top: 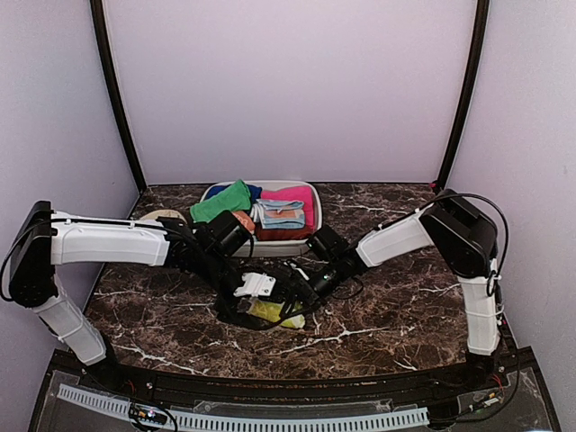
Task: Roll the towels
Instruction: Roll the towel at the center of the board, then pick up the towel from the center of the board.
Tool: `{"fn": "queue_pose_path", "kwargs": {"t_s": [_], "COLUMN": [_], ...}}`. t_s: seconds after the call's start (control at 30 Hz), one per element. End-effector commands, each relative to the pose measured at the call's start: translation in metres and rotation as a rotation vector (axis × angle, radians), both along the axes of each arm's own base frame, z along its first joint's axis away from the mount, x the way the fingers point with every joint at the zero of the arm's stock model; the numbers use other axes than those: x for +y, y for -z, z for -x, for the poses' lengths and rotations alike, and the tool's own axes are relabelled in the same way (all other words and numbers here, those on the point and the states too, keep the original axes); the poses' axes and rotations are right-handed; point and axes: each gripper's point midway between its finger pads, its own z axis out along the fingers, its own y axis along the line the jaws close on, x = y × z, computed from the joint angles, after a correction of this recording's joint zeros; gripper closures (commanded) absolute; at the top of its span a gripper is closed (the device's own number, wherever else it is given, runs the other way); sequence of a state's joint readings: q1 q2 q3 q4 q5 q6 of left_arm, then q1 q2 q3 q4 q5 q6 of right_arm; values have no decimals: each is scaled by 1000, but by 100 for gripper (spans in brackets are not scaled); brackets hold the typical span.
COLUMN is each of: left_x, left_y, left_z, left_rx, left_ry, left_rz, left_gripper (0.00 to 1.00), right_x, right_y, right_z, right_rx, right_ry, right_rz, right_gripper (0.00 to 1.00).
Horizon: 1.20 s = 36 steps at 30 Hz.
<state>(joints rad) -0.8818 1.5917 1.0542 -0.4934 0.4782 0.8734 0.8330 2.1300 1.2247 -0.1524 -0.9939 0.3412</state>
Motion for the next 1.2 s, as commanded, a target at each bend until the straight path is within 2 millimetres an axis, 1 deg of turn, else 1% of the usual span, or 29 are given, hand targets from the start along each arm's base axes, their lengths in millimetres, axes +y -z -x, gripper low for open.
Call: {"fn": "queue_pose_path", "kwargs": {"t_s": [0.0,0.13,0.23,0.3,0.4,0.5,0.57,0.6,0.63,0.67,0.73,0.8,0.83,0.87,0.93,0.97,1.03,1.07,1.1,1.13,1.17], "left_x": [-14,-18,-18,-14,-8,0,3,4,5,6,8,12,13,14,16,16,18,17,18,16,19], "left_y": [11,32,46,57,71,85,91,93,95,98,103,107,108,108,105,101,88,76,64,47,33], "left_z": [-31,-44,-44,-40,-40,-48,-56,-59,-62,-65,-72,-77,-78,-80,-81,-83,-84,-86,-83,-81,-77], "left_rx": [-260,-410,-481,-505,-556,-630,-691,-717,-736,-755,-788,-809,-816,-819,-809,-806,-784,-759,-706,-647,-569], "left_ry": [24,51,93,122,154,181,188,191,195,203,203,198,193,188,171,156,119,86,58,21,-5], "left_rz": [-39,-85,-118,-147,-185,-234,-253,-265,-276,-291,-324,-359,-368,-376,-389,-395,-404,-393,-386,-362,-354], "left_gripper": [14,13,13,13,13,14,18,24,32,45,68,86,98,100,100,100,100,100,100,100,100], "right_x": [-19,-15,-10,-6,1,7,11,13,9,9,9,9,9,9,9,8,0,-6,-13,-22,-30], "right_y": [33,30,26,19,10,-2,-12,-16,-14,-15,-20,-26,-30,-33,-39,-41,-40,-40,-44,-46,-51], "right_z": [9,8,9,7,5,5,3,2,6,7,7,8,6,6,3,0,-12,-20,-29,-41,-54], "right_rx": [113,147,179,202,235,275,294,295,308,310,309,305,298,294,287,278,231,184,135,72,15], "right_ry": [46,59,62,67,73,81,81,76,76,77,78,78,80,81,85,93,123,141,163,186,212], "right_rz": [173,147,121,90,50,3,-40,-57,-52,-56,-67,-81,-93,-102,-111,-110,-82,-62,-50,-35,-14], "right_gripper": [100,100,100,100,100,100,100,100,100,100,99,96,95,95,92,89,83,79,74,63,52]}}
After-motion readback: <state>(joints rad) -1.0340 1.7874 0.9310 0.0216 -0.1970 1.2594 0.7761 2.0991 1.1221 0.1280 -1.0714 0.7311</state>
